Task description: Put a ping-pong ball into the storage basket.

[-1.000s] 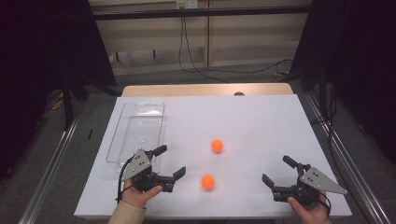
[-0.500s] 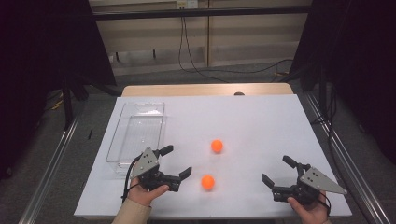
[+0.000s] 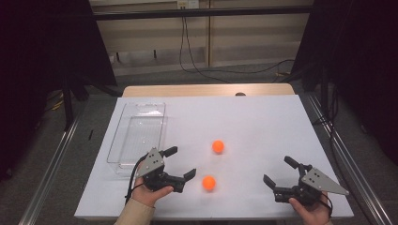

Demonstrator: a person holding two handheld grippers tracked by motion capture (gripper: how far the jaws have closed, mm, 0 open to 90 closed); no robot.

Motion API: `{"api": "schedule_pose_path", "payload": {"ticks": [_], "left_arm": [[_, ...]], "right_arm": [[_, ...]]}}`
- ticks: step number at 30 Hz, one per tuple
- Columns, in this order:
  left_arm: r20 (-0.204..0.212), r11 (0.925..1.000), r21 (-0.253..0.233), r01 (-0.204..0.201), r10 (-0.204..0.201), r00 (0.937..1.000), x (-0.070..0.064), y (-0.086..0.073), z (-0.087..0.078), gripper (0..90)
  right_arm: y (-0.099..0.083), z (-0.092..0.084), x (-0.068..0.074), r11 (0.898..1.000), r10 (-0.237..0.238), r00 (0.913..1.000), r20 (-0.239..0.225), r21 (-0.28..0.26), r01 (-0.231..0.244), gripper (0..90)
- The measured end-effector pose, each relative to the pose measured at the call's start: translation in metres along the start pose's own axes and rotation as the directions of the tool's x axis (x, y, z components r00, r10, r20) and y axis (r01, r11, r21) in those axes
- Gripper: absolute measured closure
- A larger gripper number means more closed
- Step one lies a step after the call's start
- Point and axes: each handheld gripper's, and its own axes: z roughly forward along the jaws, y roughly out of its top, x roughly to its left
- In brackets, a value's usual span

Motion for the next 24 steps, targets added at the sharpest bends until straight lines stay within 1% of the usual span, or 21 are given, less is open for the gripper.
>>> {"api": "schedule_pose_path", "payload": {"ticks": [1,4,6,11,16,19,21,22,24], "left_arm": [[0.010,1.0000,0.007,-0.001,0.001,1.0000,-0.001,0.000,0.002,1.0],[0.011,0.9999,0.013,-0.007,0.007,0.9999,-0.001,-0.001,0.003,1.0],[0.009,0.9998,0.022,0.002,-0.002,1.0000,-0.001,-0.001,0.004,1.0],[0.016,0.9994,0.035,0.006,-0.006,0.9999,-0.001,-0.002,0.007,1.0],[0.029,0.9986,0.052,0.002,-0.004,0.9996,-0.003,-0.002,0.010,1.0],[0.029,0.9981,0.062,0.001,-0.002,0.9996,-0.004,-0.002,0.011,1.0],[0.040,0.9975,0.070,-0.001,-0.001,0.9992,-0.004,-0.002,0.013,1.0],[0.034,0.9971,0.076,0.002,-0.004,0.9994,-0.005,-0.003,0.014,1.0],[0.037,0.9967,0.081,0.004,-0.007,0.9993,-0.005,-0.003,0.016,1.0]], "right_arm": [[0.000,0.000,0.000,1.000,-0.004,1.0000,-0.001,0.001,0.004,1.4],[0.000,0.000,0.000,1.000,-0.004,1.0000,0.001,0.001,0.004,1.4],[0.000,0.000,0.000,1.000,-0.005,1.0000,-0.001,0.002,0.005,1.4],[0.000,0.000,0.000,1.000,-0.004,1.0000,0.000,0.002,0.004,1.4],[0.000,0.000,0.000,1.000,-0.005,1.0000,0.000,0.002,0.005,1.5],[0.000,0.000,0.000,1.000,-0.007,1.0000,-0.001,0.002,0.007,1.5],[0.000,0.000,0.000,1.000,-0.009,1.0000,-0.001,0.001,0.009,1.5],[0.000,0.000,0.000,1.000,-0.008,1.0000,-0.001,0.002,0.008,1.5],[0.000,0.000,0.000,1.000,-0.008,1.0000,0.000,0.001,0.008,1.5]]}}
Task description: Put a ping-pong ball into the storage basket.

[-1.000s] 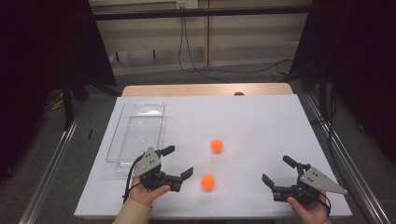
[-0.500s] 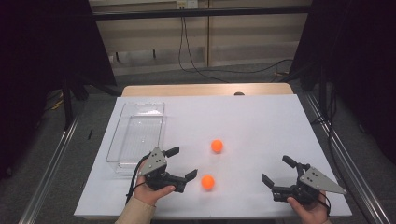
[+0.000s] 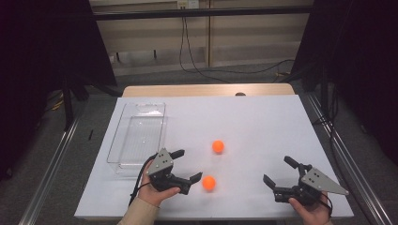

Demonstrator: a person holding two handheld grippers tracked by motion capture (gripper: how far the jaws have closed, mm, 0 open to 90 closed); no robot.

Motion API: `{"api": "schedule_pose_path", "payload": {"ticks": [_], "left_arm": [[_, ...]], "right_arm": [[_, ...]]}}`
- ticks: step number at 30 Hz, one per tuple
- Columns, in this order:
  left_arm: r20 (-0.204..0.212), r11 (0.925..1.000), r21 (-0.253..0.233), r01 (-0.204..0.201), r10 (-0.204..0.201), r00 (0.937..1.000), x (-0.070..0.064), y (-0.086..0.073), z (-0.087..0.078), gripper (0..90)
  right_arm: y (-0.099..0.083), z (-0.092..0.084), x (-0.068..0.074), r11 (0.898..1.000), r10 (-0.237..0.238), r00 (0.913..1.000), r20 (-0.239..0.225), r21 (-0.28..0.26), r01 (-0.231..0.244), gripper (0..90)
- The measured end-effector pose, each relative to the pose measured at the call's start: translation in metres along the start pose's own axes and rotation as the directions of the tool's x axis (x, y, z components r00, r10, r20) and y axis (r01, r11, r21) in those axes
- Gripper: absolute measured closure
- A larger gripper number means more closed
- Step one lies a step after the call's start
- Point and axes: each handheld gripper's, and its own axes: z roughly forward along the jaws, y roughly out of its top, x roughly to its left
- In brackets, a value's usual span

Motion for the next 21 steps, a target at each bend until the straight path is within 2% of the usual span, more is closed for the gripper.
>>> {"api": "schedule_pose_path", "payload": {"ticks": [21], "left_arm": [[0.041,0.9981,0.060,-0.013,0.010,0.9991,-0.004,-0.002,0.013,1.4]], "right_arm": [[0.000,0.000,0.000,1.000,-0.004,1.0000,-0.003,0.002,0.004,1.7]]}}
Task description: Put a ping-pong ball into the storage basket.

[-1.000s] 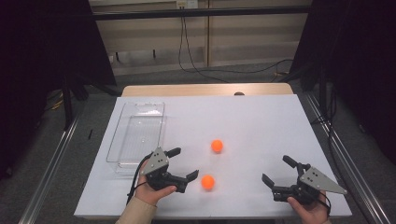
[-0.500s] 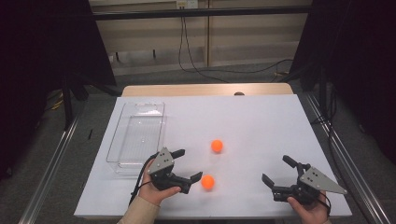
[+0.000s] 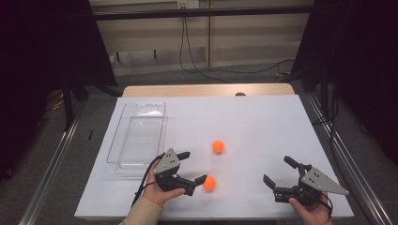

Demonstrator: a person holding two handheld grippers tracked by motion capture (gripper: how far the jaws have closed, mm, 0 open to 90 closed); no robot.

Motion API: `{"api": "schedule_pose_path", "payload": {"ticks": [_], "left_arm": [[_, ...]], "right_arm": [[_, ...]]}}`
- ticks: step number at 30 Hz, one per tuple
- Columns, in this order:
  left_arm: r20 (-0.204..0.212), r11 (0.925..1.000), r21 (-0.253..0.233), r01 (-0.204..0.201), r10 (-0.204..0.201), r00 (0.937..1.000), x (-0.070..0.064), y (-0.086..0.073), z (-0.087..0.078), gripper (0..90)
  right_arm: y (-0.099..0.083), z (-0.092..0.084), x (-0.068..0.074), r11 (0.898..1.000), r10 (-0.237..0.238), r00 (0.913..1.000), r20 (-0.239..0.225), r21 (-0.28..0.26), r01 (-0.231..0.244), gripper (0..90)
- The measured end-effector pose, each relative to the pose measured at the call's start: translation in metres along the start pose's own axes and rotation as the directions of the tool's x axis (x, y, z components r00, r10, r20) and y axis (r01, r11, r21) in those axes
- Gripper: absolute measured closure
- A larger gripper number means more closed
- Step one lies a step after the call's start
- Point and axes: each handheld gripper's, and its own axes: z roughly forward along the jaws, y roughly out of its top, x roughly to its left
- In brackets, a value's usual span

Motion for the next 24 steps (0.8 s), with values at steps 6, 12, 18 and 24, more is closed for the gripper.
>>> {"api": "schedule_pose_path", "payload": {"ticks": [6,12,18,24], "left_arm": [[0.014,0.9999,0.016,-0.002,0.002,0.9999,-0.002,-0.001,0.004,1.6],[0.020,0.9994,0.033,-0.008,0.008,0.9998,-0.002,-0.001,0.007,1.8],[0.025,0.9986,0.052,-0.007,0.006,0.9997,-0.003,-0.001,0.010,2.3],[0.020,0.9980,0.063,-0.006,0.005,0.9998,-0.003,-0.002,0.012,2.7]], "right_arm": [[0.000,0.000,0.000,1.000,-0.001,1.0000,0.002,0.000,0.001,1.8],[0.000,0.000,0.000,1.000,-0.001,1.0000,-0.001,0.001,0.001,1.8],[0.000,0.001,0.000,1.000,0.001,1.0000,0.000,0.001,-0.001,1.9],[0.000,0.001,0.000,1.000,-0.001,1.0000,0.000,0.002,0.001,1.9]]}}
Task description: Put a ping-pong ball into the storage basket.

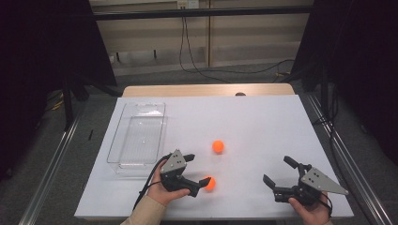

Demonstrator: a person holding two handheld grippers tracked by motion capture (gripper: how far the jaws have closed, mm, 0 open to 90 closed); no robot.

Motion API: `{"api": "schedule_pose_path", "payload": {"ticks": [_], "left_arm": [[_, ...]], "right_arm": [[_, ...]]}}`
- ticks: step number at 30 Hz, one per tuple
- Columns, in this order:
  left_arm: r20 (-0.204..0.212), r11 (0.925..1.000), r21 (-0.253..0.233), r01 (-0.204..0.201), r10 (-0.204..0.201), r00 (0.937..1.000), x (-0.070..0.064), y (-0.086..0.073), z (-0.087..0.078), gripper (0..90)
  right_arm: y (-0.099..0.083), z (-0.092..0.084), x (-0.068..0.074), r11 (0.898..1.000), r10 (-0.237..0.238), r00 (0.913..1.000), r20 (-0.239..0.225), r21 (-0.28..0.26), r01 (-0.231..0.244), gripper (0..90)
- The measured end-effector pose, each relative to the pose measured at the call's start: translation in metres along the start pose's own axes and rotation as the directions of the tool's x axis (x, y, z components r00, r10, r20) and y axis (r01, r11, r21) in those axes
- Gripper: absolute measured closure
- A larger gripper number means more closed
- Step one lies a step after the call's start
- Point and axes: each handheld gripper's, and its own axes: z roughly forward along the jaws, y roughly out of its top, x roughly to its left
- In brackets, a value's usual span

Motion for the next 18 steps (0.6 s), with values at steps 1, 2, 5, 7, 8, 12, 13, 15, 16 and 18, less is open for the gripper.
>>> {"api": "schedule_pose_path", "payload": {"ticks": [1,2,5,7,8,12,13,15,16,18], "left_arm": [[0.006,0.9999,0.011,-0.002,0.002,1.0000,-0.0001,-0.0003,0.0012,2.7],[0.008,0.9999,0.013,0.001,-0.001,1.0000,-0.0007,-0.0007,0.0020,2.7],[0.012,0.9998,0.022,-0.003,0.003,0.9999,-0.0012,-0.0009,0.0033,2.8],[0.014,0.9995,0.033,-0.002,0.001,0.9999,-0.0013,-0.0013,0.0045,2.9],[0.012,0.9994,0.036,0.002,-0.002,0.9999,-0.0015,-0.0015,0.0051,3.0],[0.008,0.9990,0.045,-0.009,0.008,0.9999,-0.0012,-0.0018,0.0069,4.0],[0.010,0.9991,0.043,-0.001,0.001,1.0000,-0.0013,-0.0020,0.0075,4.0],[0.007,0.9987,0.051,-0.004,0.004,1.0000,-0.0008,-0.0019,0.0075,4.0],[0.007,0.9987,0.051,-0.003,0.003,1.0000,-0.0009,-0.0021,0.0079,4.0],[0.008,0.9982,0.059,-0.005,0.005,1.0000,-0.0013,-0.0025,0.0088,4.4]], "right_arm": [[0.0000,0.0000,0.0000,1.000,0.001,1.0000,-0.001,0.001,-0.001,1.9],[0.0000,0.0001,0.0001,1.000,0.001,1.0000,0.000,-0.001,-0.001,1.9],[-0.0001,0.0000,0.0001,1.000,0.001,1.0000,0.000,0.000,-0.001,1.9],[-0.0001,0.0000,0.0000,1.000,0.001,1.0000,0.000,0.001,-0.001,1.9],[-0.0001,0.0000,0.0000,1.000,0.002,1.0000,-0.001,0.001,-0.002,1.9],[-0.0002,0.0002,0.0000,1.000,0.004,1.0000,-0.001,0.000,-0.004,1.9],[-0.0001,0.0002,0.0001,1.000,0.005,1.0000,-0.001,0.000,-0.005,1.9],[-0.0002,0.0003,0.0001,1.000,0.004,1.0000,-0.002,0.000,-0.004,1.9],[-0.0002,0.0004,0.0001,1.000,0.005,1.0000,-0.002,0.001,-0.005,1.9],[-0.0001,0.0005,0.0001,1.000,0.005,1.0000,-0.002,0.001,-0.005,1.9]]}}
